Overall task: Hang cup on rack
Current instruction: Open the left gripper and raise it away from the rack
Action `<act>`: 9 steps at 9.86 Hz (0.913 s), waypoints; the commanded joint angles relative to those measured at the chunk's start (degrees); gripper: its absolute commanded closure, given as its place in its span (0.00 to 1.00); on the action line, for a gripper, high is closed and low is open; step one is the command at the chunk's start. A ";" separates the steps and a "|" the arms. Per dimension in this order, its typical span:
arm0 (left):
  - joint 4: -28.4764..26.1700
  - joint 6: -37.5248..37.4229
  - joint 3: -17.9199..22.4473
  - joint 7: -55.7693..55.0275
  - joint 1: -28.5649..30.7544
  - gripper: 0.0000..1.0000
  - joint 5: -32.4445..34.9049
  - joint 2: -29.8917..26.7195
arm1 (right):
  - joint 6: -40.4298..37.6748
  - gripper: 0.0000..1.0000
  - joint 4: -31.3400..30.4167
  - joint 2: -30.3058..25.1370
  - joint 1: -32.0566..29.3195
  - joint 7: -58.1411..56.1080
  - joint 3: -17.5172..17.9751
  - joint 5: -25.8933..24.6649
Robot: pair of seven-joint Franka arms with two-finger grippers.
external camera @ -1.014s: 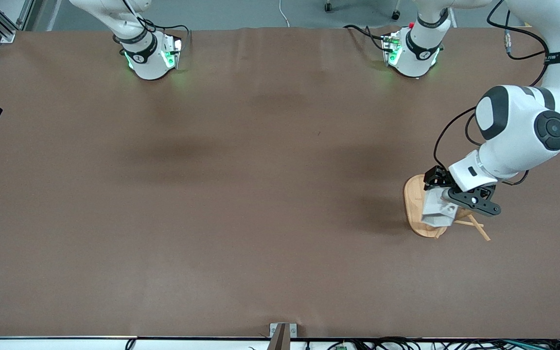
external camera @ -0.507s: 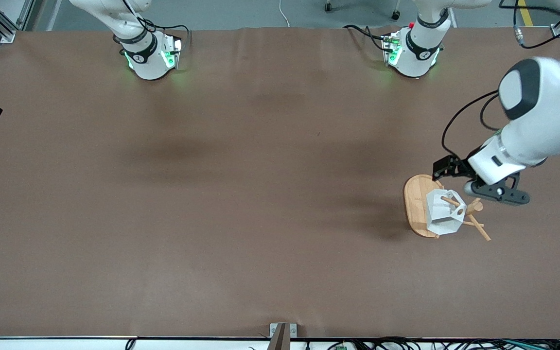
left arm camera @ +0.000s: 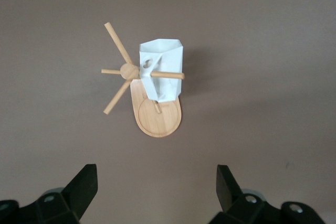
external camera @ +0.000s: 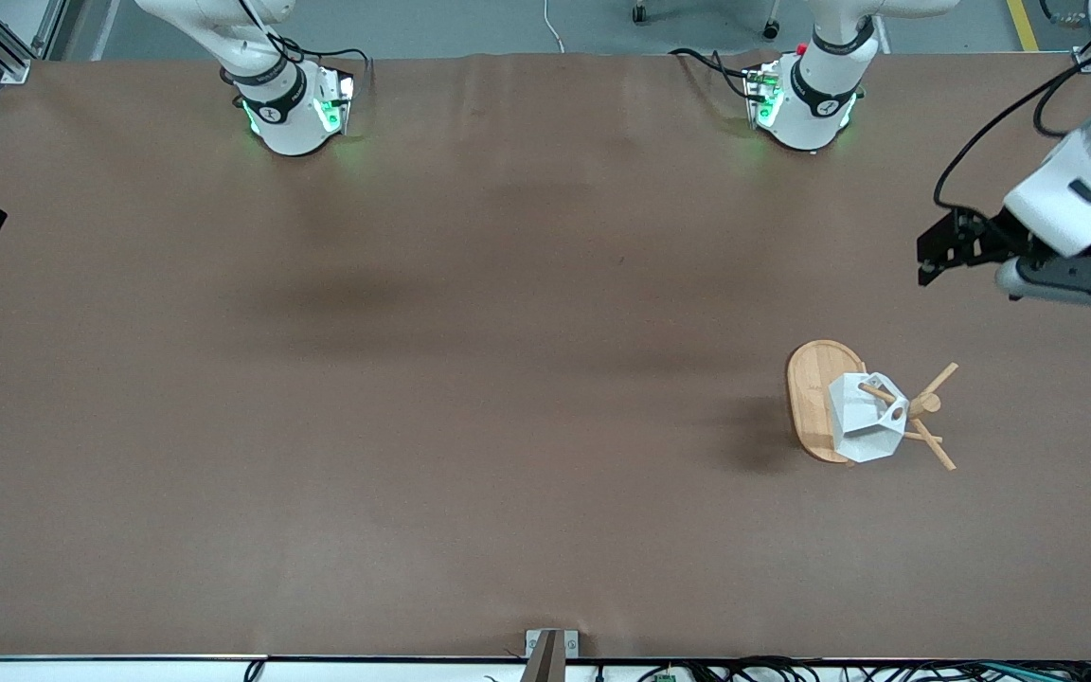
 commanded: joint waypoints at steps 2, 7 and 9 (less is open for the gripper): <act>-1.46 -5.31 -6.31 -7.92 5.89 0.00 -1.39 -2.24 | -0.81 0.00 0.63 0.10 -1.04 -0.85 0.23 1.30; -3.13 -5.68 -9.78 -6.45 10.76 0.00 -1.30 -4.36 | -0.73 0.00 0.63 0.10 -0.87 -0.85 0.14 0.60; -3.04 -5.68 -9.78 -6.71 10.76 0.00 -0.69 -4.27 | -0.73 0.00 0.63 0.10 -0.95 -0.85 0.14 0.69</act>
